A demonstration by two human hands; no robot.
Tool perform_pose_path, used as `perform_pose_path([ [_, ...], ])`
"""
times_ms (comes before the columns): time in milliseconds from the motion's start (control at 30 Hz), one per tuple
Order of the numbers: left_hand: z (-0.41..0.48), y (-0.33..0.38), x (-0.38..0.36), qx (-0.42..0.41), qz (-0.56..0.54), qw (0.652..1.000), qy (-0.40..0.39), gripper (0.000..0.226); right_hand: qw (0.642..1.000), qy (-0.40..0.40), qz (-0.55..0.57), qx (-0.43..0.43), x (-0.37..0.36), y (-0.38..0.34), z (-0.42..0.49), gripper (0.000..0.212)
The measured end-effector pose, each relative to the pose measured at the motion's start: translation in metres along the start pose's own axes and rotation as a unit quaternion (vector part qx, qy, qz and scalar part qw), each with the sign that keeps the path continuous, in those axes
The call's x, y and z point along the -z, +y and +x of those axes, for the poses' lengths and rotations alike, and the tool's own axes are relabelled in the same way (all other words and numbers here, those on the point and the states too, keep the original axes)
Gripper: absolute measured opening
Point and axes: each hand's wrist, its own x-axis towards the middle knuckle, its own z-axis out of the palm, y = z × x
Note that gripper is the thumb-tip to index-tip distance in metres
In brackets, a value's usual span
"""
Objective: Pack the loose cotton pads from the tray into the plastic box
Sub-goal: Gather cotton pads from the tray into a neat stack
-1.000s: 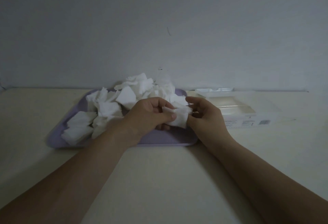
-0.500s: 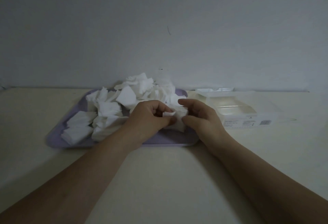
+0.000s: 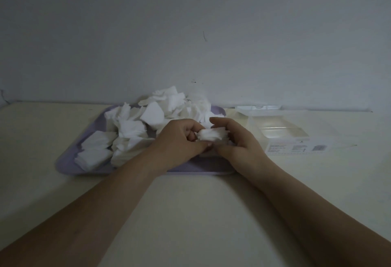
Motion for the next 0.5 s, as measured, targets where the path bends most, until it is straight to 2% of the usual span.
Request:
perform_pose_path([
  [133, -0.002, 0.0, -0.001, -0.013, 0.017, 1.0, -0.01, 0.014, 0.993, -0.064, -0.091, 0.028, -0.003, -0.003, -0.002, 0.043],
  [200, -0.004, 0.001, -0.002, -0.026, 0.023, 0.999, -0.022, 0.012, 0.989, -0.082, -0.123, 0.032, -0.002, -0.002, -0.001, 0.045],
  [267, -0.001, 0.001, -0.002, -0.027, 0.026, 0.999, 0.002, 0.018, 0.988, -0.077, -0.127, 0.029, -0.001, 0.002, 0.0, 0.053],
  [367, 0.005, -0.003, 0.003, -0.054, 0.137, 0.984, 0.096, 0.032, 0.979, 0.028, -0.183, 0.091, -0.002, 0.011, 0.002, 0.051],
  [433, 0.005, -0.007, 0.004, -0.071, 0.254, 0.961, 0.085, 0.04, 0.969, 0.119, -0.184, 0.113, -0.003, 0.013, 0.005, 0.046],
  [500, 0.003, -0.012, 0.001, -0.064, 0.305, 0.949, 0.043, 0.044, 0.963, 0.178, -0.173, 0.104, -0.001, 0.01, 0.006, 0.047],
])
